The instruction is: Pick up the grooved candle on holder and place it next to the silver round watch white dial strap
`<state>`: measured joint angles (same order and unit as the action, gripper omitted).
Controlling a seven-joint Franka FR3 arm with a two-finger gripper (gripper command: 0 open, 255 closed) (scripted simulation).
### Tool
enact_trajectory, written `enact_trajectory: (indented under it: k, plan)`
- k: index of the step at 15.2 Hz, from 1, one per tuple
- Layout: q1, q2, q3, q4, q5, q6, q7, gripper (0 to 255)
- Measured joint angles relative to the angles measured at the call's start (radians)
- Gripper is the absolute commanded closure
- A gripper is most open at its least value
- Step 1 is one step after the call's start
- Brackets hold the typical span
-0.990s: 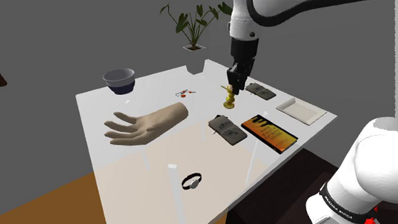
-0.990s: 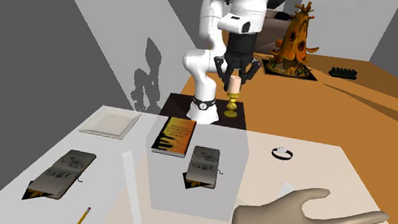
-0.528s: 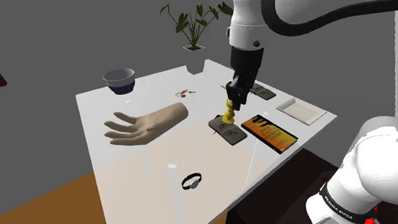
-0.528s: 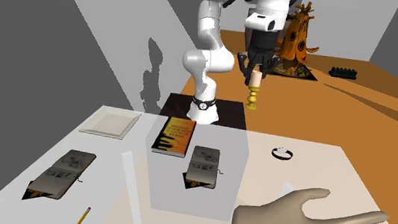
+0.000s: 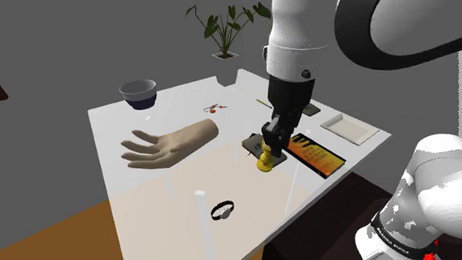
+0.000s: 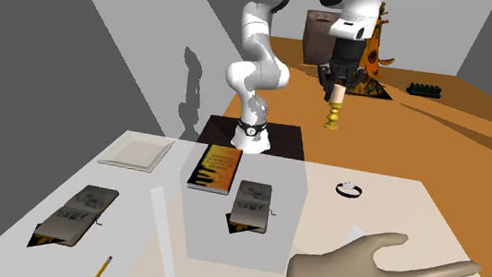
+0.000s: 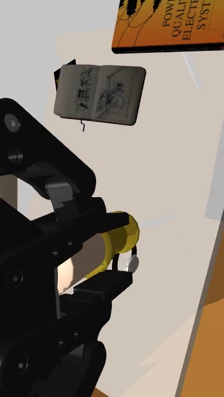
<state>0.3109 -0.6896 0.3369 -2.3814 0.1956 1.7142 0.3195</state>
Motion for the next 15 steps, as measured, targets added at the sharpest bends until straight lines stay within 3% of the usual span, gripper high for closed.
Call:
enact_trajectory:
  k: [15]
  plan:
    - [0.017,0.007,0.043,-0.194,0.037,0.201,0.003,255]
